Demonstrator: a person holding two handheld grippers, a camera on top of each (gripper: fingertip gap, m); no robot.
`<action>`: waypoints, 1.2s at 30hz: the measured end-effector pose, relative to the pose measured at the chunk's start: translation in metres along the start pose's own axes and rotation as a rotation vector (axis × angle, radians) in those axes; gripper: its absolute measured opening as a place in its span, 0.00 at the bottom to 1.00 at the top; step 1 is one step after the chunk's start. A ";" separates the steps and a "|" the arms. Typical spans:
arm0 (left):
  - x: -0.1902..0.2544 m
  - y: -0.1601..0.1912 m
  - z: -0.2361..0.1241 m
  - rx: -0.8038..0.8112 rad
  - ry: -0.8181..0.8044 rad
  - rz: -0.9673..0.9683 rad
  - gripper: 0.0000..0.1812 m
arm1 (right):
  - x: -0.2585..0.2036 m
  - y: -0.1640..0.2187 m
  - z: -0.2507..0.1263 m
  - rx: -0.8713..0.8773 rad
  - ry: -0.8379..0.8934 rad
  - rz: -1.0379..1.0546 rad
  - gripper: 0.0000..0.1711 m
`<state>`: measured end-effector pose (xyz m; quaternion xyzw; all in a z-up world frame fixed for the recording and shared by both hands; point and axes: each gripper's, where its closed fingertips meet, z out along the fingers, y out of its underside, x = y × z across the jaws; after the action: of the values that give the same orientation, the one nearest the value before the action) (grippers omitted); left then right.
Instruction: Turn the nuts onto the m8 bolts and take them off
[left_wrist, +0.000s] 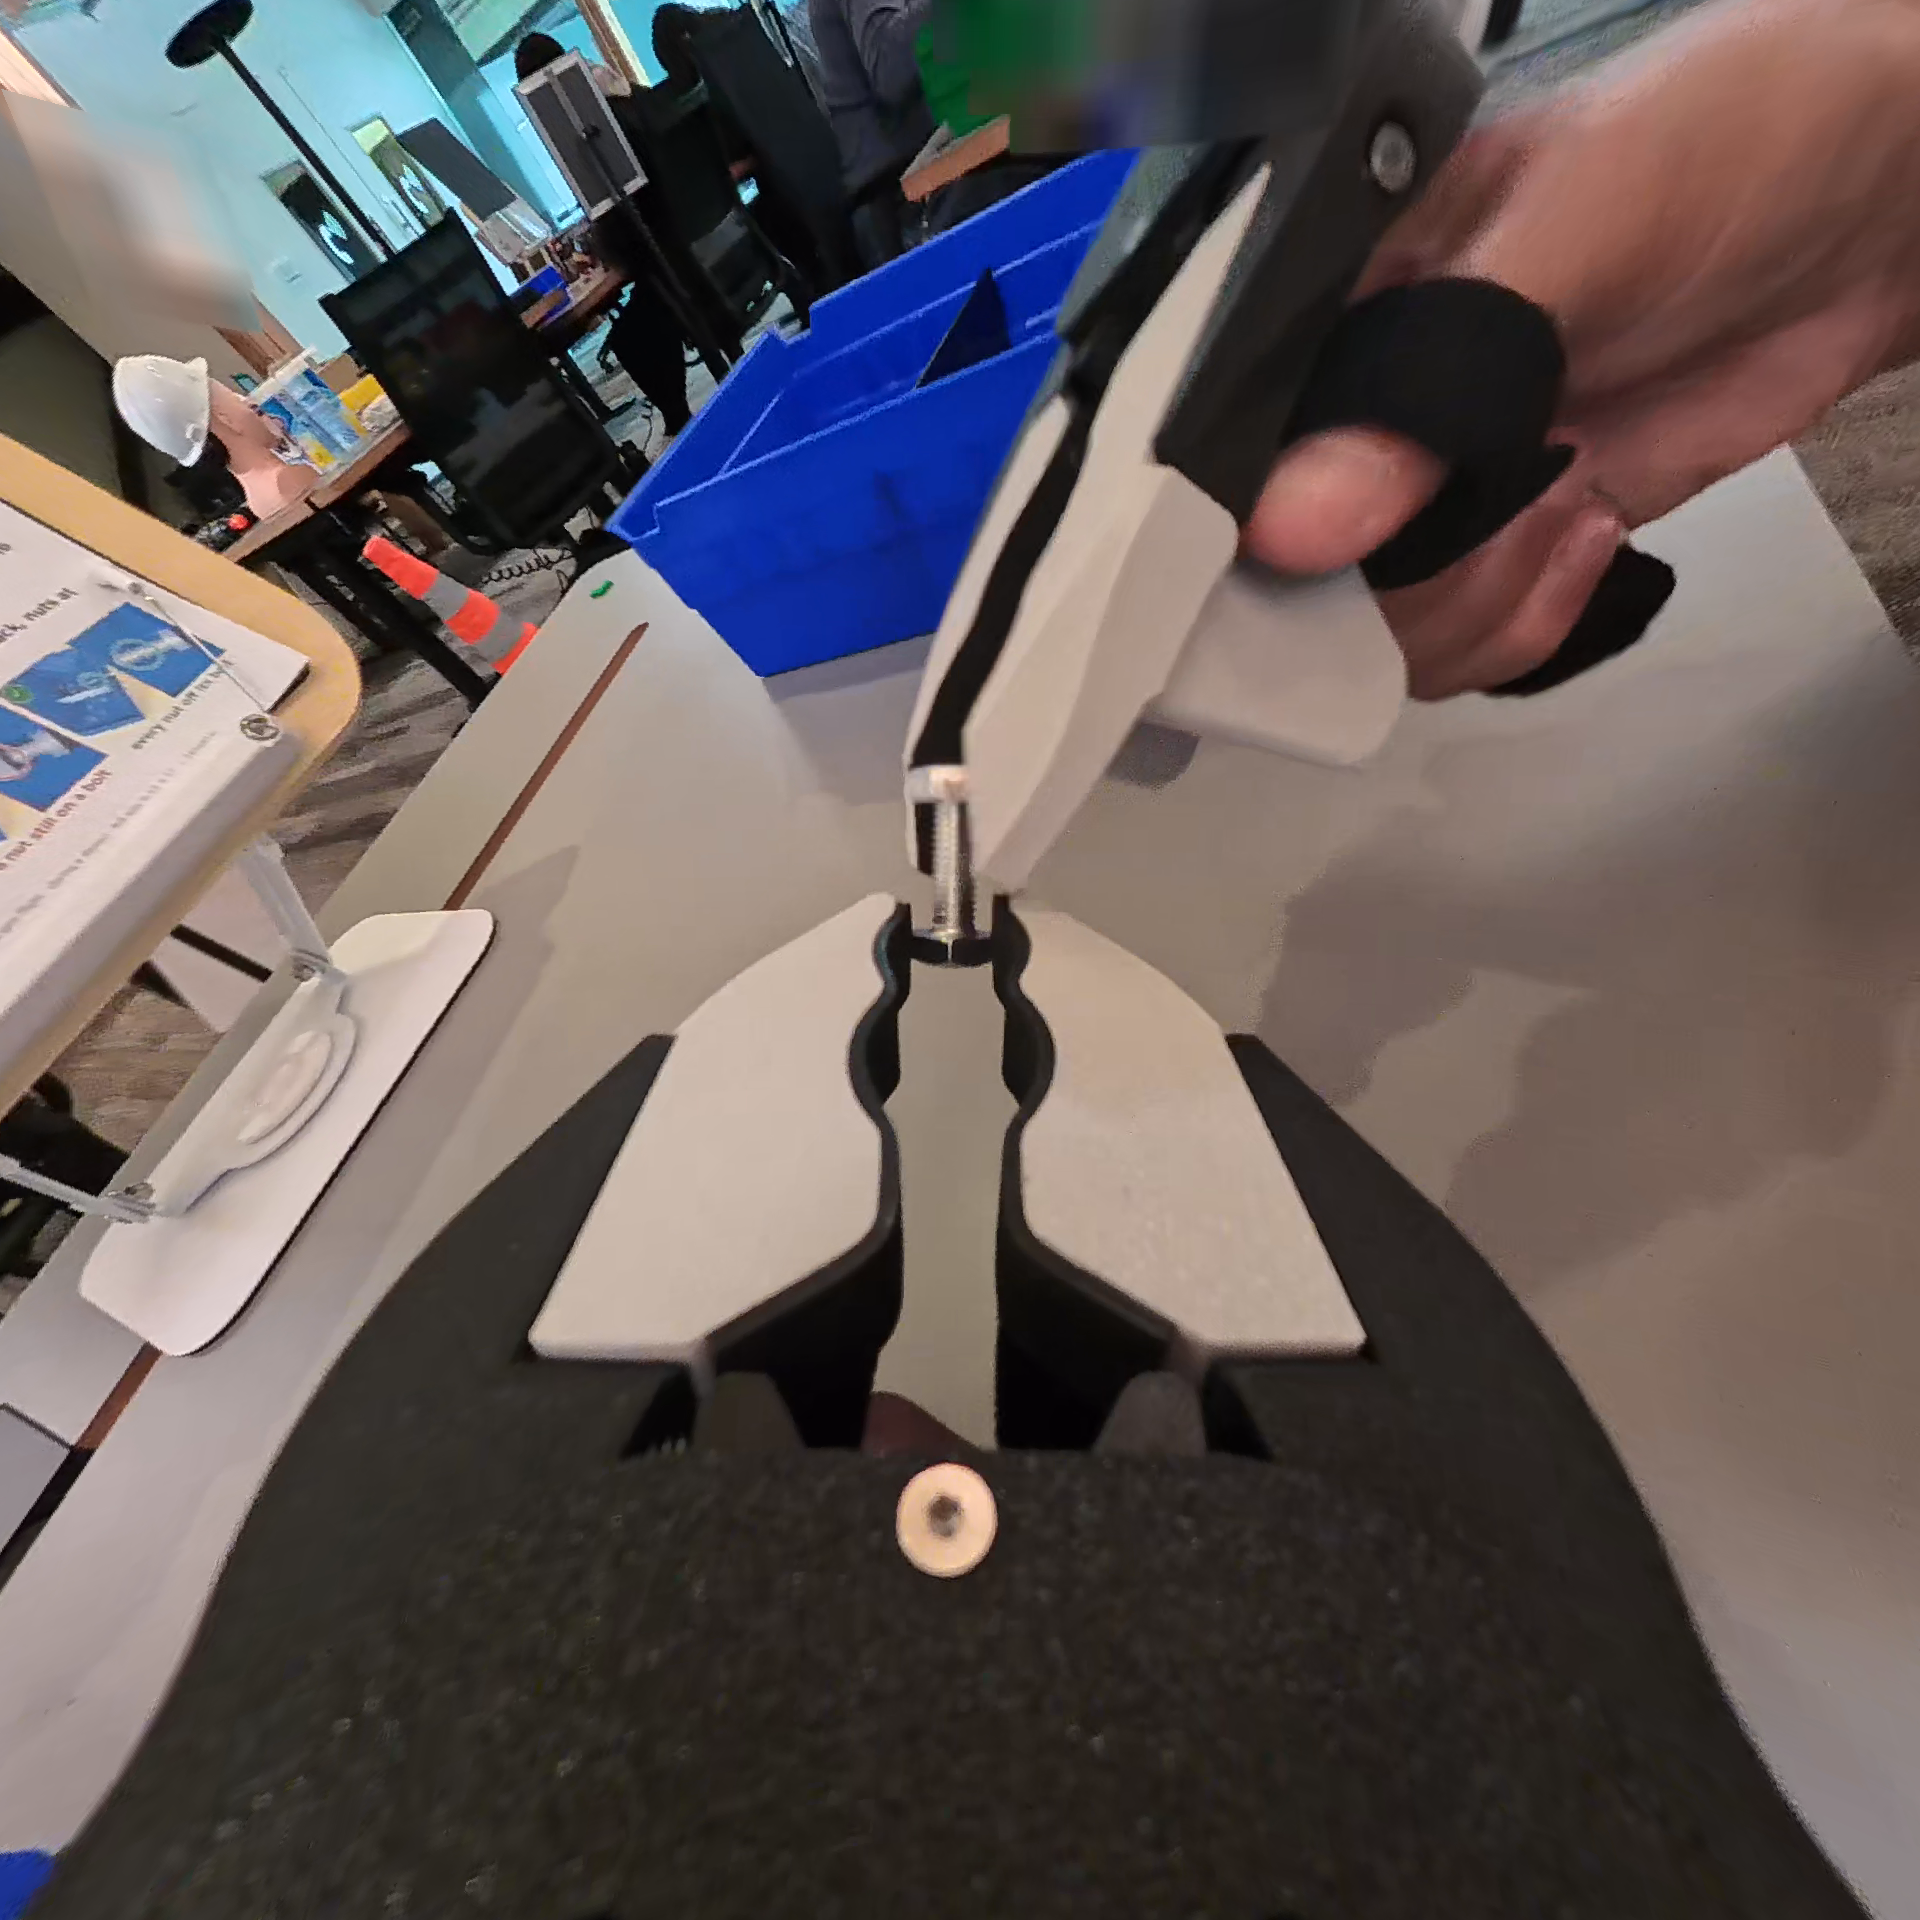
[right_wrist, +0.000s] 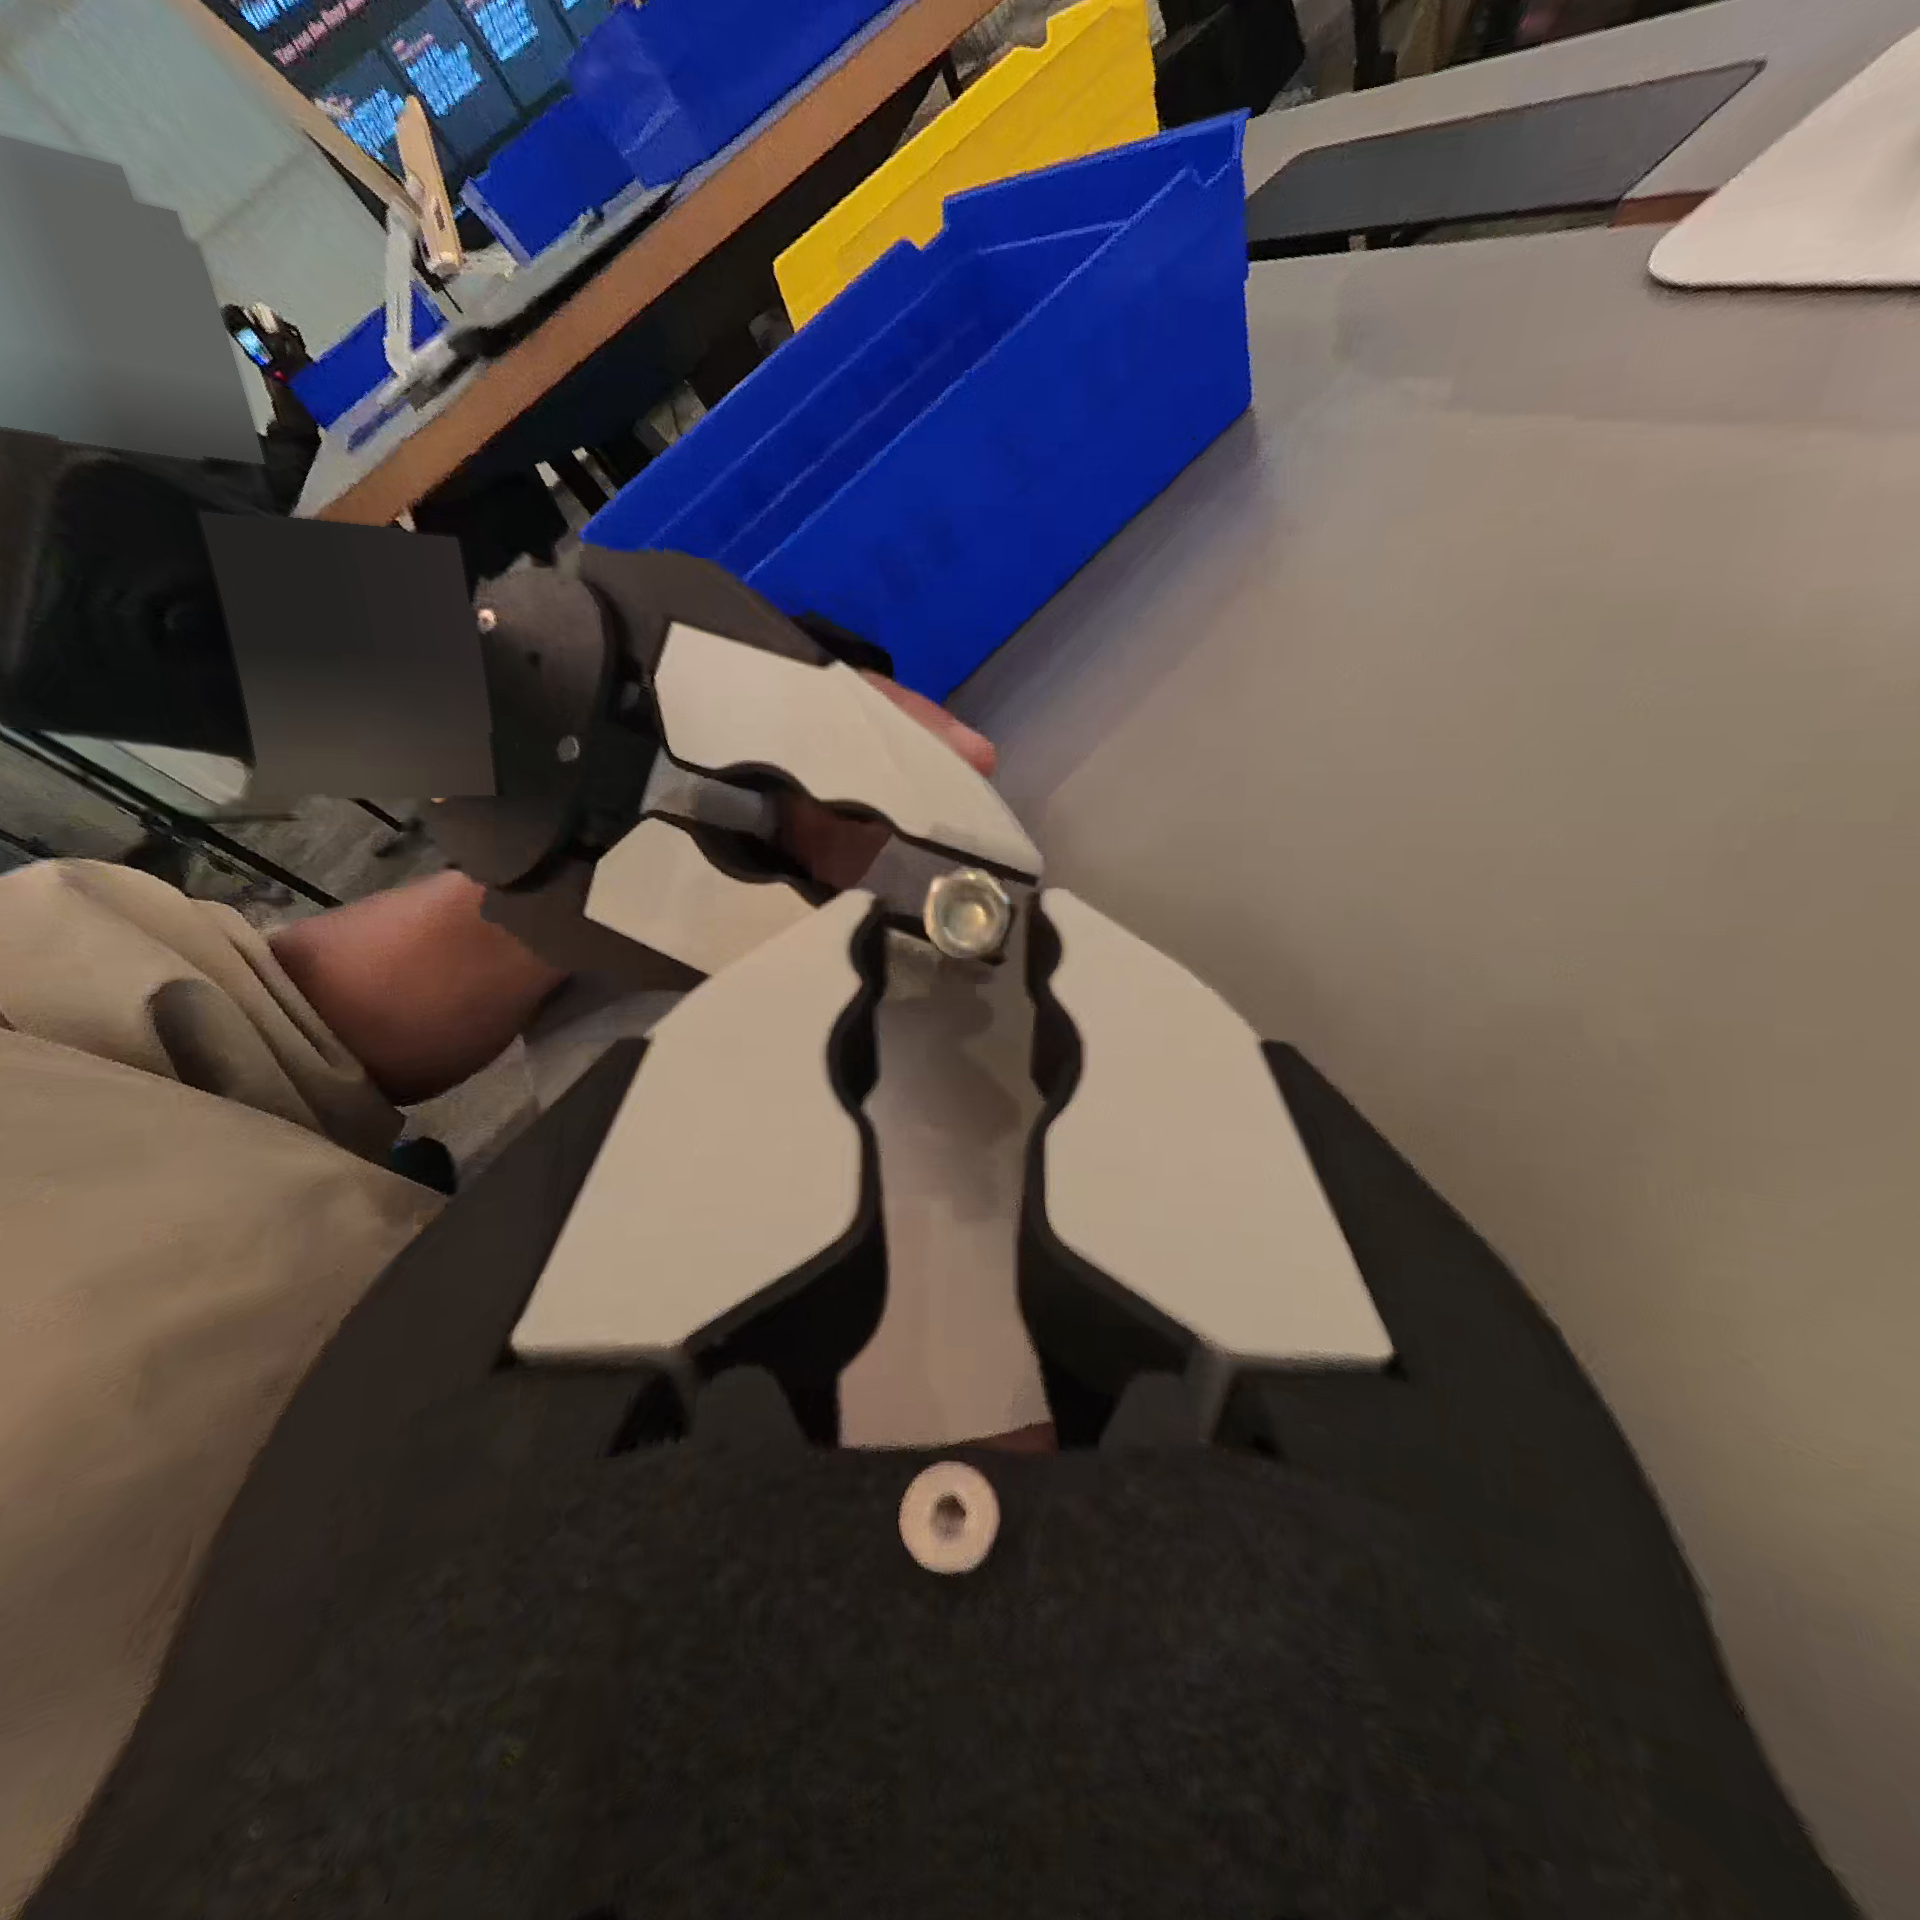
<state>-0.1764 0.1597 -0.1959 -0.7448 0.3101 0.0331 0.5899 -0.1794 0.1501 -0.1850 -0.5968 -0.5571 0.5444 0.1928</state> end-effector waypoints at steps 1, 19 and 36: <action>0.002 0.001 0.000 -0.007 0.011 0.007 0.08 | 0.001 0.000 0.000 -0.025 0.021 -0.040 0.10; 0.016 -0.012 -0.006 0.052 0.144 -0.101 0.08 | -0.013 0.001 -0.017 -0.321 -0.112 -0.918 0.14; 0.008 0.000 -0.003 -0.007 0.082 -0.056 0.08 | -0.001 0.006 -0.008 -0.200 0.065 -0.394 0.08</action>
<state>-0.1712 0.1534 -0.1980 -0.7558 0.3131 -0.0128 0.5750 -0.1694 0.1508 -0.1866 -0.5100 -0.7076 0.4185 0.2531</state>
